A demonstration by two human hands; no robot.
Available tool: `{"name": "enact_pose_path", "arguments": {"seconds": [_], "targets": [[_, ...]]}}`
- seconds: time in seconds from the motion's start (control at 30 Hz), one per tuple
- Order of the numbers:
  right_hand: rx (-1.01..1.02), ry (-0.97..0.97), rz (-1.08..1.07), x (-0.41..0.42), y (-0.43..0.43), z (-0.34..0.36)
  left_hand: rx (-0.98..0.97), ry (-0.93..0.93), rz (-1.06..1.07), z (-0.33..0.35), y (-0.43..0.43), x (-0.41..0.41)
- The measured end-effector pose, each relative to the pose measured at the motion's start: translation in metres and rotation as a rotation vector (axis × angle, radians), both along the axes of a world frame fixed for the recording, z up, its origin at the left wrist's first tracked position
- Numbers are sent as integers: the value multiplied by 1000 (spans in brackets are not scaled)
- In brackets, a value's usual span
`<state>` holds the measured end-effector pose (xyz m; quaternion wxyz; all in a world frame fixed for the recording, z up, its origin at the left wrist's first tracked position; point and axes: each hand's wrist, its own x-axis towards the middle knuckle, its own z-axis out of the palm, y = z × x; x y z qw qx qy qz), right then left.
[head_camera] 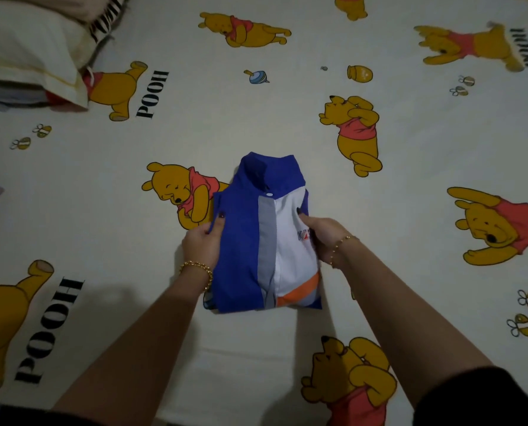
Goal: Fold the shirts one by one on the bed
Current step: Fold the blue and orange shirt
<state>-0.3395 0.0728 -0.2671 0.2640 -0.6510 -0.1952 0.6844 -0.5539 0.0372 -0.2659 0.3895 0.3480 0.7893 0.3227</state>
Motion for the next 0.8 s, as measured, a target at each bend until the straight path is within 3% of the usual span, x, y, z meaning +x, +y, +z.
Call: {"name": "enact_pose_path", "arguments": {"seconds": [0.2,0.27,0.37,0.47,0.53,0.67,0.73,0.8], "targets": [[201,-383,-273,0,-9,-10,123,118,37,-8,-8,6],[124,-365,-229,1,-8,-16,59,77,10,-12,-9,3],[-83,-126,-175,3,9,-16,-101,20,73,-16,11,-9],[-86,-79,-76,5,30,-14,-260,-76,20,-15,42,-18],[0,-190,-14,2,40,-13,-203,-158,-8,-16,55,-19],[292,-402,-305,-14,45,-13,91,-17,45,-14,57,-8],[225,-398,-335,-18,44,-14,73,35,73,-14,54,-4],[33,-304,-254,-16,50,-15,-63,-1,74,-17,59,-10]]}}
